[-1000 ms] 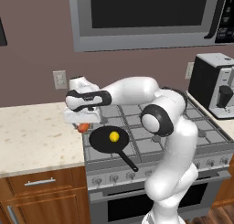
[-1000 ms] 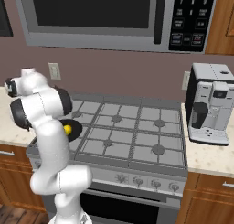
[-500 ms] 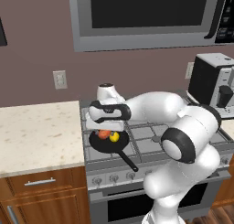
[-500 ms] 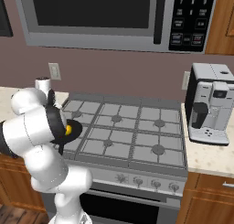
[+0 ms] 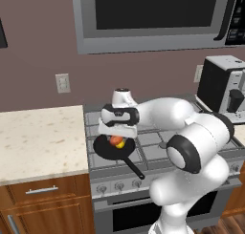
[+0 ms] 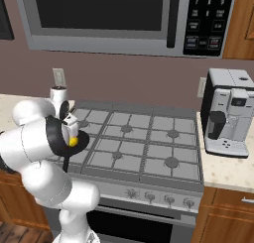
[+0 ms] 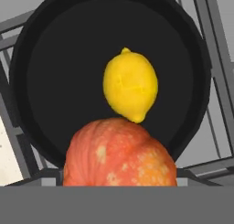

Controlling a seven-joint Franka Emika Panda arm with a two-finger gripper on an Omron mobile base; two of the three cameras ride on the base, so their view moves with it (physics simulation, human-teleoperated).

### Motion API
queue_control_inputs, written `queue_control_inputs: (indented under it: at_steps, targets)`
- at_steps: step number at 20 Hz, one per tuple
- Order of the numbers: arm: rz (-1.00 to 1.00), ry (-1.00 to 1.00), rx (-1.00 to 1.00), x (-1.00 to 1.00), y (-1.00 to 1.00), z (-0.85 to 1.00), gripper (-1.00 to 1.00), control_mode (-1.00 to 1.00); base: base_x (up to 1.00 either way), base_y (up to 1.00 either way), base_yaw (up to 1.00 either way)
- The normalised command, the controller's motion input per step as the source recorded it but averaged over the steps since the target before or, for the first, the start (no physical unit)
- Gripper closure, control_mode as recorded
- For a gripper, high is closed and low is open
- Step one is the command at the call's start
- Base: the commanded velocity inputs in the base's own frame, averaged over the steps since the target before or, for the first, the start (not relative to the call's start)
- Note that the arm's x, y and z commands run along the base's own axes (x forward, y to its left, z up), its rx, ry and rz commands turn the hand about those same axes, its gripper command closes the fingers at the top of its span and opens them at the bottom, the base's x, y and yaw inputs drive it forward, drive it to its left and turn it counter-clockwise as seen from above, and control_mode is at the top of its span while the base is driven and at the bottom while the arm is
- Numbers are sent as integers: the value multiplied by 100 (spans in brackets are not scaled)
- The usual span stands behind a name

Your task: Put the squash and lemon in the pan. Then turn on the front left burner and set the heat to medium.

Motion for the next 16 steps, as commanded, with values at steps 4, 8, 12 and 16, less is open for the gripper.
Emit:
queue_control_inputs:
  at_steps: [4, 8, 12, 16]
  targets:
    - [2, 6, 1, 37, 0, 0, 100, -100, 0, 0, 0]
    - [4, 7, 0, 44, 4, 0, 100, -100, 0, 0, 0]
    - [8, 12, 0, 21, 23, 0, 100, -100, 0, 0, 0]
    - [13, 14, 0, 3, 33, -12, 100, -100, 0, 0, 0]
